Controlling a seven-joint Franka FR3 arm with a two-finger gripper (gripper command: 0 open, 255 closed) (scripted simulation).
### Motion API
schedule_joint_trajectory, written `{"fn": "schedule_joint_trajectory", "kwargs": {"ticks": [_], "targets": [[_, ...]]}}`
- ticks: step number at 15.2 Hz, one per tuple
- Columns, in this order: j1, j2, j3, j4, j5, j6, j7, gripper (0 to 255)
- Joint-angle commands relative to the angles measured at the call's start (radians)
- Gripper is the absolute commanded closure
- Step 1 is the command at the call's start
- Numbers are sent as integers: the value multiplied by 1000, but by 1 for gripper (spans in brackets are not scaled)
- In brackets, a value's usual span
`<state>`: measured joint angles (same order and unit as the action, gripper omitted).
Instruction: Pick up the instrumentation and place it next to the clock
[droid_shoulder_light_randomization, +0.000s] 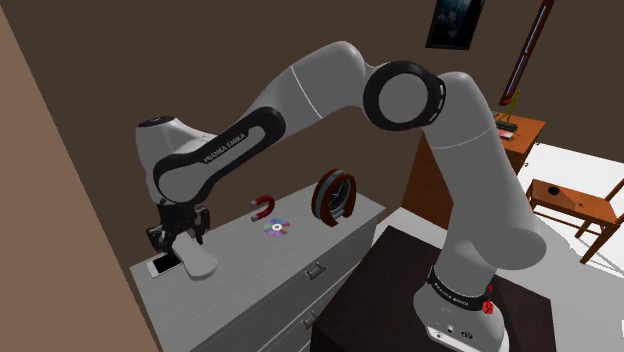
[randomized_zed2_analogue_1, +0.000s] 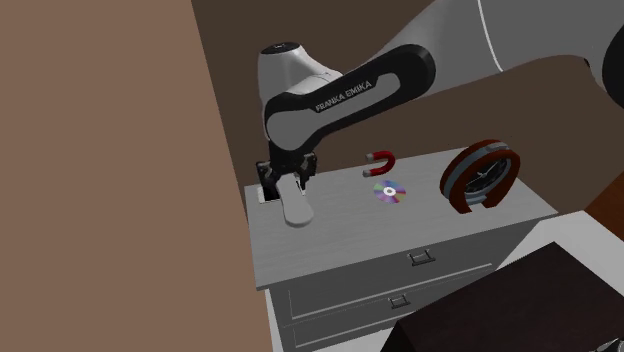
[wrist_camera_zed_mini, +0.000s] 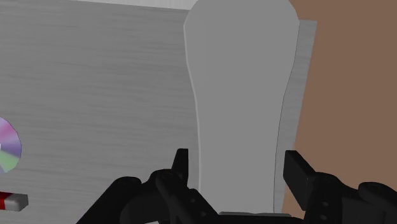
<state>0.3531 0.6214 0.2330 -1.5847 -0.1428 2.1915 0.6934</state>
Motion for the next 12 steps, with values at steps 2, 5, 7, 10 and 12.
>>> {"fn": "schedule_joint_trajectory", "kwargs": {"ticks": [2,5,7,10,12], "targets": [[-2,-18,3,15,5,-32,-3,255],[-3,-37,7,25,10,-62,-6,255],[-4,-50,9,34,13,-83,-7,255],[-6,-67,12,49,18,-114,-10,255],[-6,-77,13,60,21,-135,-11,255]]}}
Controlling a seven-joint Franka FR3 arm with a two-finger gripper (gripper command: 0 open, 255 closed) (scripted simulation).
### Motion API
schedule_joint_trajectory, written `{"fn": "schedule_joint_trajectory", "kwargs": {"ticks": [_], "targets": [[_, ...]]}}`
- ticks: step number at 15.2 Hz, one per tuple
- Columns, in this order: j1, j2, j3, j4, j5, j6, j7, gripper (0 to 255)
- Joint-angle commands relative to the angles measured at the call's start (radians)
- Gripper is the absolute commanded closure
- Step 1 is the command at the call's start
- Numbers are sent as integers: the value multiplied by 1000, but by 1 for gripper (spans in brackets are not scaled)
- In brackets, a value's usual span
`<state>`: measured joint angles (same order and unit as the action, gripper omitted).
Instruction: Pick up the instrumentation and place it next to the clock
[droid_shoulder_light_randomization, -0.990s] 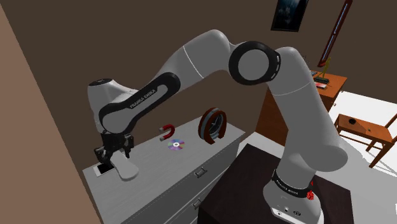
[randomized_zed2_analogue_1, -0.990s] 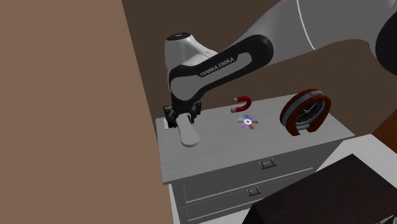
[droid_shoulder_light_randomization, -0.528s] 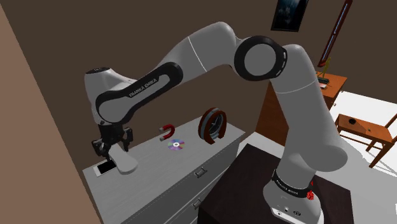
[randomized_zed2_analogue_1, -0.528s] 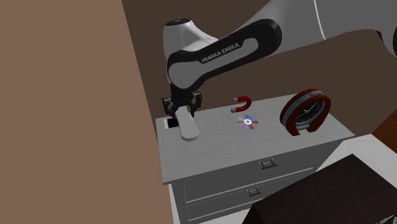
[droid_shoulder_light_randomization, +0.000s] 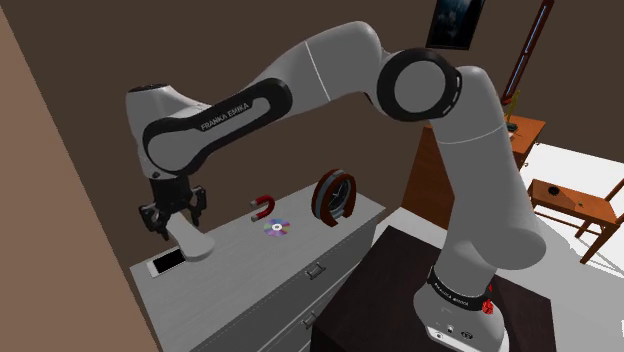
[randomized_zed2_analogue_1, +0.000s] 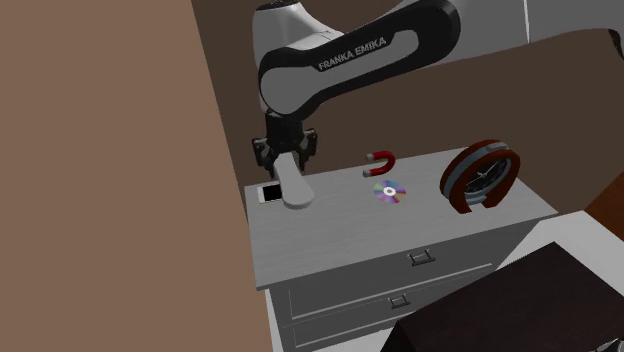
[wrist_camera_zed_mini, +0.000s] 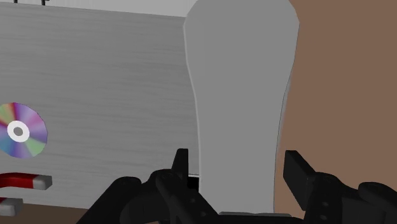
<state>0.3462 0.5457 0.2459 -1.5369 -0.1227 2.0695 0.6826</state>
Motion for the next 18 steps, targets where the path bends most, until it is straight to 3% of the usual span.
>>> {"fn": "schedule_joint_trajectory", "kwargs": {"ticks": [1,9,18], "targets": [[0,-7,1,18,2,-24,-1,255],[0,-37,6,68,11,-104,-6,255],[-151,-277,-20,-284,76,14,-180,255]]}}
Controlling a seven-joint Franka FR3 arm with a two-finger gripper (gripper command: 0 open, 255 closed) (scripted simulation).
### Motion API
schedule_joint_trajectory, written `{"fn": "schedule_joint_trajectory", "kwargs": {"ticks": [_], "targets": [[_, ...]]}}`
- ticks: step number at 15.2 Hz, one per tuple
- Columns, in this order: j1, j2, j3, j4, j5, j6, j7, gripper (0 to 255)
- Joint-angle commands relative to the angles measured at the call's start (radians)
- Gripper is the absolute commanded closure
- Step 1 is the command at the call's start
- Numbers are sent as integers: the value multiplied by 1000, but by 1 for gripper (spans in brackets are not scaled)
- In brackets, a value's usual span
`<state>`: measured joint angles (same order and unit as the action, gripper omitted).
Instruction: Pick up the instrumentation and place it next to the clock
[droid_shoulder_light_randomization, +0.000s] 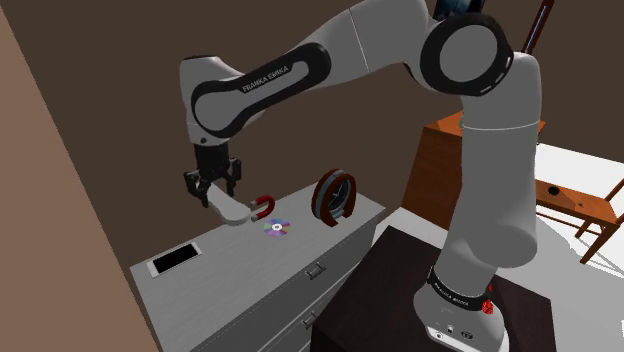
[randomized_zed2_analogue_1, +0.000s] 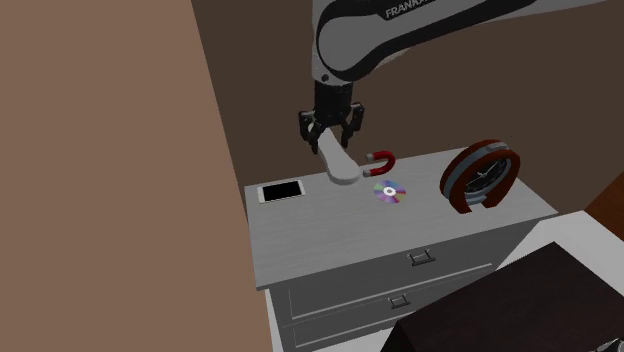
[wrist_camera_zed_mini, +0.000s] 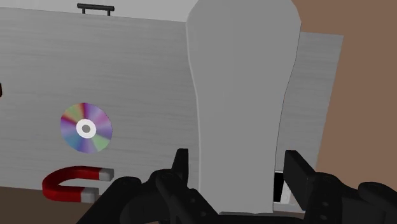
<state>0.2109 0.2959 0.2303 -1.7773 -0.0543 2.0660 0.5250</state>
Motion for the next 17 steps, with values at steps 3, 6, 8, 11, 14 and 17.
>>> {"fn": "schedule_joint_trajectory", "kwargs": {"ticks": [3,6,8,11,14,17], "targets": [[-60,-91,-22,-130,28,41,-89,255],[-101,-148,-44,-205,45,60,-159,255],[-127,-182,-61,-249,54,70,-207,255],[-165,-227,-91,-305,65,81,-279,255],[-202,-264,-123,-351,72,89,-352,255],[-239,-294,-158,-387,76,94,-426,255]]}}
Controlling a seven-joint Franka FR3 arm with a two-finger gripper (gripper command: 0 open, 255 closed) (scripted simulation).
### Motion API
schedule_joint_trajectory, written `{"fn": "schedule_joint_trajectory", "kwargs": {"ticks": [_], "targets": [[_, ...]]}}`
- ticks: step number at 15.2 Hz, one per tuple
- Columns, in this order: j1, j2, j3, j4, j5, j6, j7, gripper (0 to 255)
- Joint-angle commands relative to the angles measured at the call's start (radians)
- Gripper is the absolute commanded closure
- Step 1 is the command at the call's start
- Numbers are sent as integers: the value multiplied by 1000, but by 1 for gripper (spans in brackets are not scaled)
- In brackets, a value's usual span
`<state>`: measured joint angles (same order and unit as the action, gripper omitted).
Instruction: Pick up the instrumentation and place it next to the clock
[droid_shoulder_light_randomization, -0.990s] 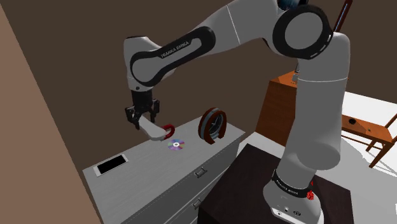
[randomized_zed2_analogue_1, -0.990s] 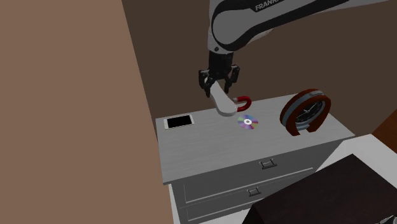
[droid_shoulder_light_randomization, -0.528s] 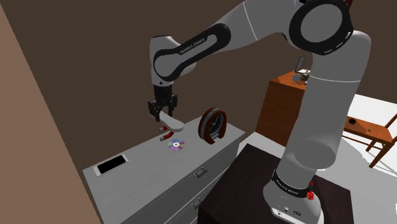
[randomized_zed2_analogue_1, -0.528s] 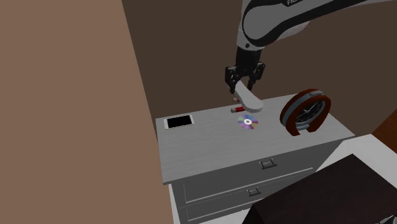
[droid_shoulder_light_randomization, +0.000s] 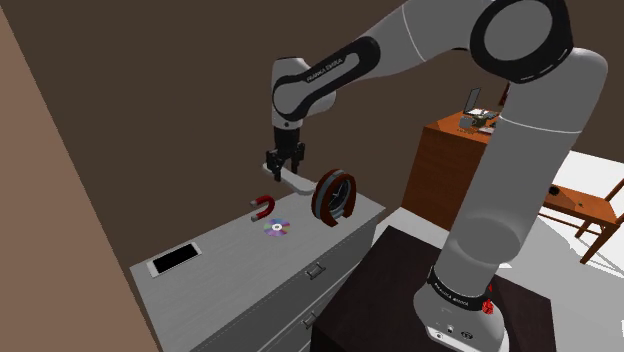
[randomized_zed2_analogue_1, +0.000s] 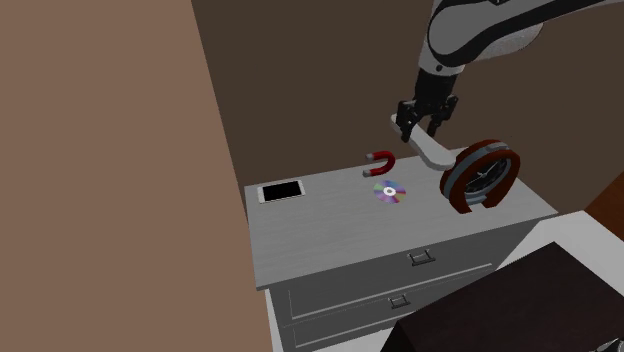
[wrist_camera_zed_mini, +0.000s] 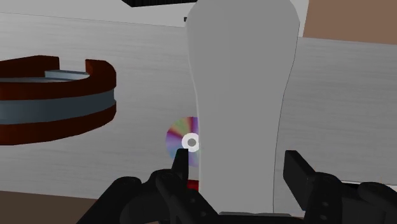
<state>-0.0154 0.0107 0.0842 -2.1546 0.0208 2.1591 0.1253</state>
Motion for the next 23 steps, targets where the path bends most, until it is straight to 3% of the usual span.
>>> {"fn": "schedule_joint_trajectory", "kwargs": {"ticks": [1,12,23], "targets": [[-24,-16,-24,-19,1,2,-50,255],[-158,-44,-165,-50,-5,1,-322,255],[-292,43,-300,58,7,-25,-596,255]]}}
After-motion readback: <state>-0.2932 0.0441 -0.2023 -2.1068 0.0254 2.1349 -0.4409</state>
